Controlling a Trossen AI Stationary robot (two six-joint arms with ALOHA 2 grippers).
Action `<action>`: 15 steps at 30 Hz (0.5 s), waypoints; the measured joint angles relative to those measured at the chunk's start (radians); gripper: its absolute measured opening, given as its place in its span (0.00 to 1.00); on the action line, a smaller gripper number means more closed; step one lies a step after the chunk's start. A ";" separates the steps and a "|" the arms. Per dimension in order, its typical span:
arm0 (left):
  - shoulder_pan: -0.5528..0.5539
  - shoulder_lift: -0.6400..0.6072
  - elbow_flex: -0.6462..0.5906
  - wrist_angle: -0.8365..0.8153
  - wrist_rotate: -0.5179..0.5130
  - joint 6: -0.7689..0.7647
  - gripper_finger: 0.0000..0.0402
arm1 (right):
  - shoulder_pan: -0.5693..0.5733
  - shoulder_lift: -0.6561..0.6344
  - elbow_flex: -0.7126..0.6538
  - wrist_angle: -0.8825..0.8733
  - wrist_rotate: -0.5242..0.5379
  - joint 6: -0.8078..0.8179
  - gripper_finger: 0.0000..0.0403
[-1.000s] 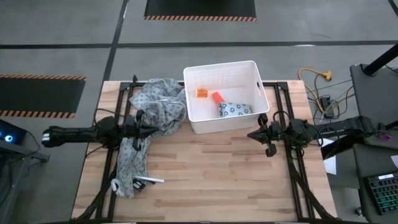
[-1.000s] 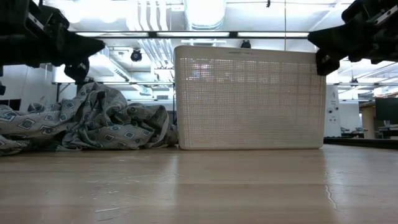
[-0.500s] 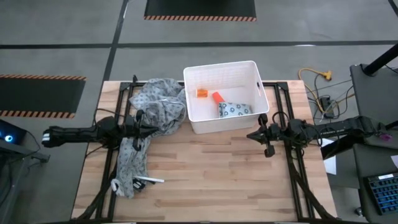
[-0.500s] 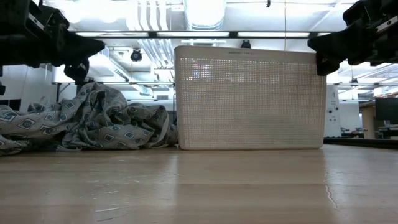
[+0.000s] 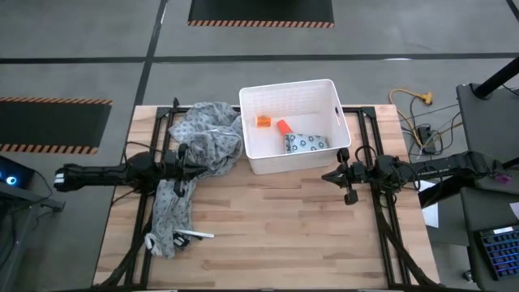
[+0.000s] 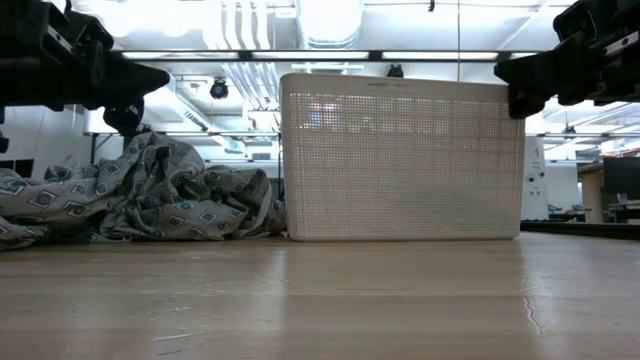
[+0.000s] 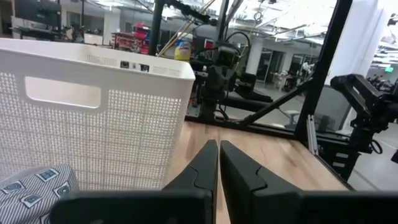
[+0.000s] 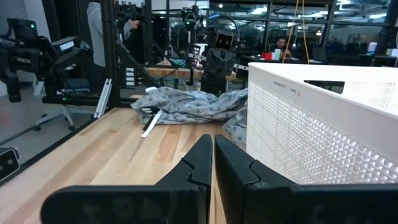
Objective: Pick & place medical supplies in basket/bin
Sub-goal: Return to Home Position
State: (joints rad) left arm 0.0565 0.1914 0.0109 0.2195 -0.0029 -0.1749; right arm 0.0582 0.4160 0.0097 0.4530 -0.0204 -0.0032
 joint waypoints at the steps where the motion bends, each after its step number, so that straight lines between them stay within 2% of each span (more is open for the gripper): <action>1: 0.000 0.003 0.000 0.000 0.000 0.000 0.00 | 0.000 0.000 0.000 0.000 0.000 0.000 0.02; 15: 0.000 0.012 0.000 0.000 0.000 0.000 0.00 | 0.000 0.000 0.000 0.000 -0.003 0.003 0.02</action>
State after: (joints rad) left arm 0.0566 0.2039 0.0109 0.2192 -0.0029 -0.1749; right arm 0.0582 0.4160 0.0097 0.4530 -0.0231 -0.0006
